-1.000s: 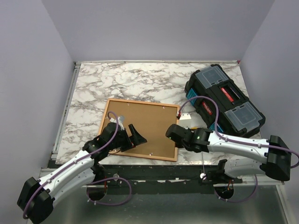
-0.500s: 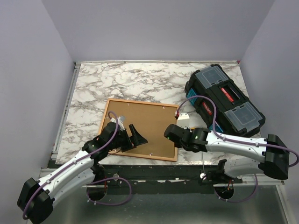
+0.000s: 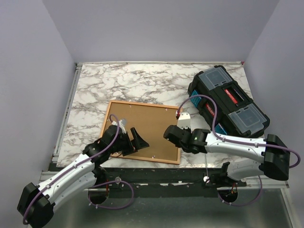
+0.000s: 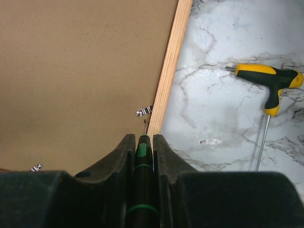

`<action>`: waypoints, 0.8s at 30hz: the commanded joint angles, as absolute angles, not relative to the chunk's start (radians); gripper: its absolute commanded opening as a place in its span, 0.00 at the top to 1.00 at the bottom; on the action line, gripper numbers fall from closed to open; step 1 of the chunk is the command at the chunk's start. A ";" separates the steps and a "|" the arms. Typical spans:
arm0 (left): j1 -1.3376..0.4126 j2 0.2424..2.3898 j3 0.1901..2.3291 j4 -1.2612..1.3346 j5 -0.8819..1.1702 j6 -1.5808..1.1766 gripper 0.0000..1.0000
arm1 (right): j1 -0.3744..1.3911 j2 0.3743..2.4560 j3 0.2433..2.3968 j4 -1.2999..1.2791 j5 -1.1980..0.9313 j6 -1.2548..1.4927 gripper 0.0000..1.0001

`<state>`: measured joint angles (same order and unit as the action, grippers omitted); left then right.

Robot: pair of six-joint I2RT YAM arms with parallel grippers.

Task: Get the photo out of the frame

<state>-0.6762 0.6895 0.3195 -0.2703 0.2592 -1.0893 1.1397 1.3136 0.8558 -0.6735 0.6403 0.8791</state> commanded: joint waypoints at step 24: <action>-0.680 0.610 0.276 -0.331 0.254 -1.095 0.09 | 1.067 1.412 0.875 -0.393 0.692 0.584 0.99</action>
